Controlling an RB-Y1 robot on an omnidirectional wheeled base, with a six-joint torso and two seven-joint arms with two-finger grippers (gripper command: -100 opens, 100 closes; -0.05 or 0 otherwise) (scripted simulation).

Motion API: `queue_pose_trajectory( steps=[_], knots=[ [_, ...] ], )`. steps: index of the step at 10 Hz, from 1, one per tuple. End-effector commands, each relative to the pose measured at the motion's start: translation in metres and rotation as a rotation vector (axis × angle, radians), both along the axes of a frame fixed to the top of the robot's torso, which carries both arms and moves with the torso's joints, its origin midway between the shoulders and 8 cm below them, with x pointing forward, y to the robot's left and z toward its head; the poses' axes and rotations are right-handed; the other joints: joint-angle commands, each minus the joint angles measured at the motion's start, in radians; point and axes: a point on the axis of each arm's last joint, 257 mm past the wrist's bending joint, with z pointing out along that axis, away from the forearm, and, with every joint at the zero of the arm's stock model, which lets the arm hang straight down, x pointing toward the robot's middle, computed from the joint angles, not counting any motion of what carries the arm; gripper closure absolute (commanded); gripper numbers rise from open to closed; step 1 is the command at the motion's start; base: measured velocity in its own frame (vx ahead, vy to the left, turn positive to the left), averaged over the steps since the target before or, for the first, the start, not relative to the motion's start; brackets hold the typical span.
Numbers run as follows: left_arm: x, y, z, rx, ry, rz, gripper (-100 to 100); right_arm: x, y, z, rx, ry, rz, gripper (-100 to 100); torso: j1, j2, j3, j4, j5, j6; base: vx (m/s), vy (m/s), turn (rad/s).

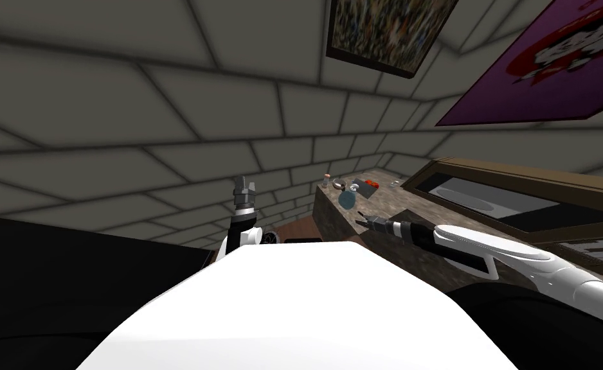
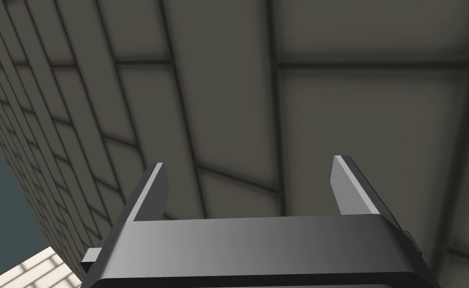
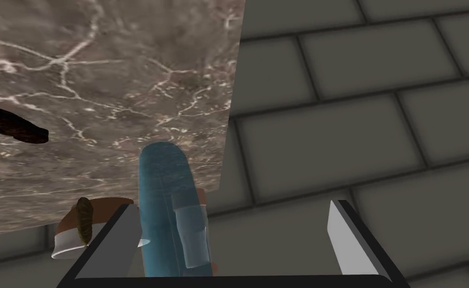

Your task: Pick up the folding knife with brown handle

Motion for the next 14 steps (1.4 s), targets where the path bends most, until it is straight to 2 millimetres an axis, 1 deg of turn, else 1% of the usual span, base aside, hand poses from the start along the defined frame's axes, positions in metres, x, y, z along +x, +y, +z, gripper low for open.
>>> queue_pose_trajectory(
  steps=[1,3,4,8,12,14],
  knots=[
    [0.000,0.000,0.000,0.000,0.000,0.000,0,-0.012,-0.014,-0.008,-0.043,0.047,0.008,-100,0.000,0.000,0.000,0.000,0.000,0.000,0.101,-0.035,0.018],
    [0.000,0.000,0.000,0.000,0.000,0.000,0,-0.029,-0.029,-0.019,-0.096,0.105,0.020,-100,0.001,-0.001,-0.001,0.000,0.000,0.000,0.101,-0.013,0.000],
    [0.000,0.000,0.000,0.000,0.000,0.000,0,-0.030,-0.029,-0.020,-0.096,0.106,0.020,-100,0.002,-0.001,-0.001,0.000,0.000,0.000,0.069,-0.005,-0.002],
    [0.000,0.000,0.000,0.000,0.000,0.000,0,-0.069,-0.062,-0.040,-0.202,0.225,0.052,-100,0.002,-0.002,-0.001,0.000,0.001,0.000,0.104,-0.006,-0.020],
    [0.000,0.000,0.000,0.000,0.000,0.000,0,-0.107,-0.091,-0.053,-0.293,0.331,0.096,-100,0.003,-0.003,-0.002,-0.001,0.001,0.000,0.125,0.004,-0.022],
    [0.000,0.000,0.000,0.000,0.000,0.000,0,-0.107,-0.091,-0.053,-0.293,0.331,0.096,-100,0.003,0.000,0.000,0.000,0.001,0.000,0.046,0.003,-0.003]
  ],
)
